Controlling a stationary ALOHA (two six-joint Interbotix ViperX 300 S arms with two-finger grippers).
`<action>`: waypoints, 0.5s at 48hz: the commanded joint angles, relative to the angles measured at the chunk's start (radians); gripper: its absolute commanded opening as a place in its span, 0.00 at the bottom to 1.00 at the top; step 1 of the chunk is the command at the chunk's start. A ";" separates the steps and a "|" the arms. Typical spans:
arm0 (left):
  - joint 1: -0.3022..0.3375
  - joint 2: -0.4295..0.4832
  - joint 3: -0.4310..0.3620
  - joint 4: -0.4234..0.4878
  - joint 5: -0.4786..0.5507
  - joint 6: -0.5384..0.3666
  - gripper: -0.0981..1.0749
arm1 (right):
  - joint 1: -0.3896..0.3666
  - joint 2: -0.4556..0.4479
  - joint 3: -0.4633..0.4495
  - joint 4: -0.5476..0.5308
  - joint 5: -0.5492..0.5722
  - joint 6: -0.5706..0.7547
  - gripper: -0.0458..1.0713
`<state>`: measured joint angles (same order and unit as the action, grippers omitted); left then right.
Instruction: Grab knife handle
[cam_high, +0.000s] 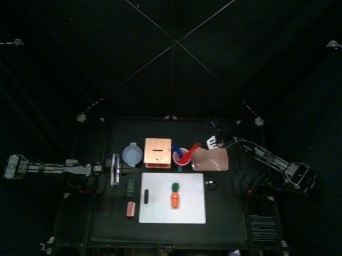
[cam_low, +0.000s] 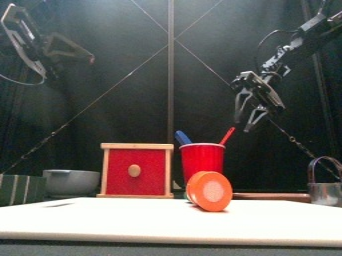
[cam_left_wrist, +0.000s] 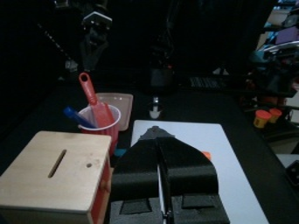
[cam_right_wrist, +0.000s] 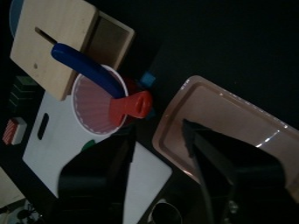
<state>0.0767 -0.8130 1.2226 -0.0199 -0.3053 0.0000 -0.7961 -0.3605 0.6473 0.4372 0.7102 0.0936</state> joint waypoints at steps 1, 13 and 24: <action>0.005 0.009 -0.028 0.000 -0.005 0.003 0.09 | -0.005 0.017 -0.037 0.015 -0.003 -0.002 0.92; 0.023 0.008 -0.021 -0.002 -0.006 0.002 0.09 | -0.015 0.110 -0.104 0.058 0.060 -0.003 0.92; 0.025 0.008 -0.014 -0.003 -0.006 -0.002 0.09 | -0.034 0.178 -0.153 0.127 0.129 0.003 0.92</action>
<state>0.0982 -0.8069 1.2210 -0.0199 -0.3053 0.0000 -0.8161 -0.1841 0.5262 0.5338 0.8253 0.0951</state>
